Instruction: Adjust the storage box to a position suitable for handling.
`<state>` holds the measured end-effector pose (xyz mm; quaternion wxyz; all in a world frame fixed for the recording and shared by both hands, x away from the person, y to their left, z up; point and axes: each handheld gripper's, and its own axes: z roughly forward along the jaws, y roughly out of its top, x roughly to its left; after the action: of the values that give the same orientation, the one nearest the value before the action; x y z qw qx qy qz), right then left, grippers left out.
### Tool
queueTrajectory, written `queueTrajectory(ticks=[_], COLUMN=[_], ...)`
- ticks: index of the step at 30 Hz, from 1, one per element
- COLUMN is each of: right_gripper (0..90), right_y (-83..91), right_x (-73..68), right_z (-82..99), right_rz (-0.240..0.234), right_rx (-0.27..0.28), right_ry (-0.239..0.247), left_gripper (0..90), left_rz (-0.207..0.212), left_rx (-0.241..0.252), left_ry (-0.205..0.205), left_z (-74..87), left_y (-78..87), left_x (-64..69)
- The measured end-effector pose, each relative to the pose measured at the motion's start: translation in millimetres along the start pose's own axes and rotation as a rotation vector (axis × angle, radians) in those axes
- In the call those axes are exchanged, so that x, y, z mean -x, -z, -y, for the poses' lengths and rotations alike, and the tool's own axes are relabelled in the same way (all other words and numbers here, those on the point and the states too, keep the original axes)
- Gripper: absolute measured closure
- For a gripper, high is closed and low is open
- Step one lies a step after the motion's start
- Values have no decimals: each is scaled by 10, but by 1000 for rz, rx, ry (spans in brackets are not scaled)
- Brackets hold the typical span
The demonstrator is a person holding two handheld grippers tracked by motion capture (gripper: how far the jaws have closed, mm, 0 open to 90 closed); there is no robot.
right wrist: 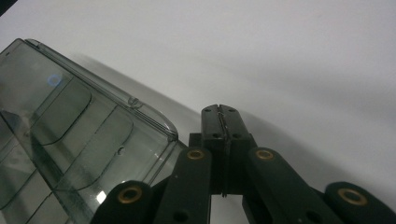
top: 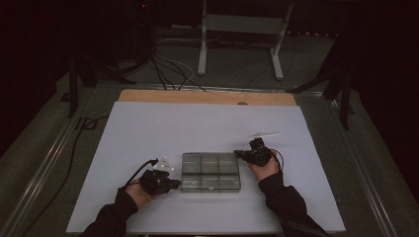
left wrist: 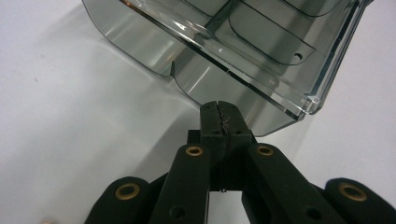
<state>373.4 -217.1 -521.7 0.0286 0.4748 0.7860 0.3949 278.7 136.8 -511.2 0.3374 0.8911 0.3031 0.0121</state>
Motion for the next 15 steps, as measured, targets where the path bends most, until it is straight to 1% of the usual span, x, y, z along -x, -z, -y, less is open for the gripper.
queueTrajectory(ticks=[2,3,6,9,10,12,15], right_gripper=[900,900,900,900,900,900,900], right_y=[15,32,57,91,103,125,151], right_x=[-29,-52,-85,-135,-146,-162,-191], right_z=[31,60,105,151,168,201,236], right_rz=[-2,-6,-12,-4,-5,-13,-15], right_rx=[0,1,0,-6,-6,-7,-10], right_ry=[5,10,9,21,25,14,20], left_gripper=[900,900,900,900,900,900,900], left_rz=[4,7,15,18,19,24,28], left_rx=[-7,-5,-8,-8,-9,-8,-11], left_ry=[-9,-6,-12,-10,-16,-14,-16], left_z=[34,44,87,118,129,147,175], left_y=[22,26,47,61,67,74,76], left_x=[47,64,116,157,169,194,234])
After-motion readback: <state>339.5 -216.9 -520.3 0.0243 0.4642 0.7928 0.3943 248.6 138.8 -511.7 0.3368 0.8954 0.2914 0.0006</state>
